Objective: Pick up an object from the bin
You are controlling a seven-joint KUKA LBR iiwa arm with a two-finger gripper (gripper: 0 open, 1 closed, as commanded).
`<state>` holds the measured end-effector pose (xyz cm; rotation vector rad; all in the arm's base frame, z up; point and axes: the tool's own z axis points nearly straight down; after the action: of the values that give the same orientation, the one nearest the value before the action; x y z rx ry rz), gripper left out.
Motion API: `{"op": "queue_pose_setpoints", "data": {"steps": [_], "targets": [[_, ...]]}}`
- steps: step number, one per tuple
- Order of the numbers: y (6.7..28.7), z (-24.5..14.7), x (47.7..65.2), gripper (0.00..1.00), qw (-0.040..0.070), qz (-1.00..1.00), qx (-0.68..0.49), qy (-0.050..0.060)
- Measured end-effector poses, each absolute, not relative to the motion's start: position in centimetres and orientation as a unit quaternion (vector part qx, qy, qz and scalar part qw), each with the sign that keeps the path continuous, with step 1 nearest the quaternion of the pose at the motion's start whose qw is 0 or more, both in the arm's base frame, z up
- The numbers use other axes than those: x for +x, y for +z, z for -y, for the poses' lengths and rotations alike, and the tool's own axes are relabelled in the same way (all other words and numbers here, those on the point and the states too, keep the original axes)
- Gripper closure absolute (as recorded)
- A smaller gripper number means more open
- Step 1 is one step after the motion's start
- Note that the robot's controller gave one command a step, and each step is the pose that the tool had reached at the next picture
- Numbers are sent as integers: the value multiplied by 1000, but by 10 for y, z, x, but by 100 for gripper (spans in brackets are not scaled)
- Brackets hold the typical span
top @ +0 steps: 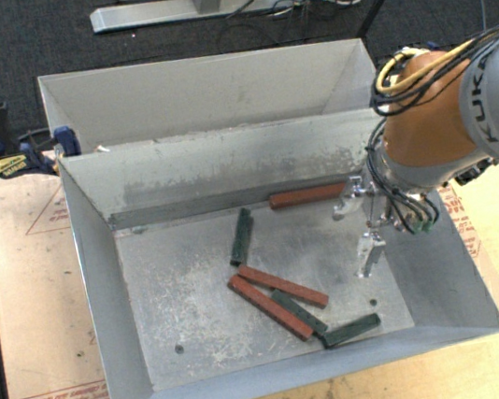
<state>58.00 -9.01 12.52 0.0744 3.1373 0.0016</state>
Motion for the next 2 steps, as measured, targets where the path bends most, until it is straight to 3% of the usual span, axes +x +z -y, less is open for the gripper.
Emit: {"op": "queue_pose_setpoints", "data": {"steps": [2], "targets": [[125, 53, 538, 0, -1, -1000, -2, 1]]}}
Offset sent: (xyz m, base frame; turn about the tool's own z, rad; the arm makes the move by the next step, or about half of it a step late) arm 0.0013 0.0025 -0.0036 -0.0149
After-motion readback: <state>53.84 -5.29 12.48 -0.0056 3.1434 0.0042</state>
